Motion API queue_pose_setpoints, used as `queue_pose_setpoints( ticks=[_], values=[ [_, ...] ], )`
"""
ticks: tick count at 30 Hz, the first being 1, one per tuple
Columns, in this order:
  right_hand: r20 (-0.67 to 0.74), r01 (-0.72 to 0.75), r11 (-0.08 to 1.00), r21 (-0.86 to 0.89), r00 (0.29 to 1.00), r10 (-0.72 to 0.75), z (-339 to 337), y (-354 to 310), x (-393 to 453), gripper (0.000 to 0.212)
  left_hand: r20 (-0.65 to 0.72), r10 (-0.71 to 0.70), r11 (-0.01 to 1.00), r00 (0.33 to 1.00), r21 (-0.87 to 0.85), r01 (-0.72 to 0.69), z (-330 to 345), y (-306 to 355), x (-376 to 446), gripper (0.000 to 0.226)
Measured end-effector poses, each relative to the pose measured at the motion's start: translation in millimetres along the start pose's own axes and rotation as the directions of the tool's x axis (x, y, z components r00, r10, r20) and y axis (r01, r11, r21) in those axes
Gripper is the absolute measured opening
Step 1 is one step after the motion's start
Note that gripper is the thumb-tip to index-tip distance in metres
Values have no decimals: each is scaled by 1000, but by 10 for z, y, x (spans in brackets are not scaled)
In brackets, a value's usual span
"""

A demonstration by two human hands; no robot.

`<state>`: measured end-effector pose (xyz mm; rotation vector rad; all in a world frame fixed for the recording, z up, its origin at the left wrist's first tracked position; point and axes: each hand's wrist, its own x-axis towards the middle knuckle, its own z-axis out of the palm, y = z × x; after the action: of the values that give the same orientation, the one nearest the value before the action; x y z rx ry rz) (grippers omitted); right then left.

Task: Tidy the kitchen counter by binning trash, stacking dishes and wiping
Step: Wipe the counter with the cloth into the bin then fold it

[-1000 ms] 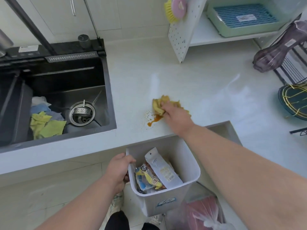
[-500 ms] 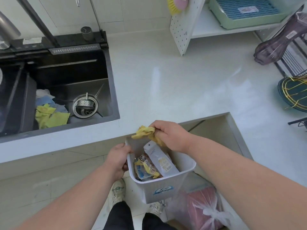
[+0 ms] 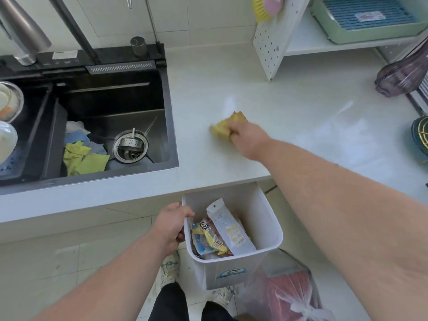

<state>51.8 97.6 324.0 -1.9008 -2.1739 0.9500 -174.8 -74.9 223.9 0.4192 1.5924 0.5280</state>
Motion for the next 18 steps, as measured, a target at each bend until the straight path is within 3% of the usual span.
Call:
queue_pose_setpoints(
  ticks=[1,3,7,11,15,18],
  values=[
    [101,23,986,-166,995,-6,135,14,-16,47,0,-2,1000,1000,-9,2,-6,-4,7,13],
    [187,119,953,-280,980,-68,347,-40,-134,50,2,-9,1000,1000,-20,9,-19,-10,13,12],
    [335,339,905,-257,910,-246,609,-147,-504,51,5,-19,999,1000,-31,19,-26,20,-10,12],
    [461,361,917,-169,851,-250,593,-247,-856,52,5,-25,999,1000,-35,25,-32,56,-45,14],
    [322,259,966,-18,916,-240,414,-294,-975,43,2,-32,999,999,-32,32,-33,83,-79,15],
    [50,-59,940,337,998,45,130,-222,-774,39,14,-46,998,999,-43,46,-56,69,-64,11]
  ],
)
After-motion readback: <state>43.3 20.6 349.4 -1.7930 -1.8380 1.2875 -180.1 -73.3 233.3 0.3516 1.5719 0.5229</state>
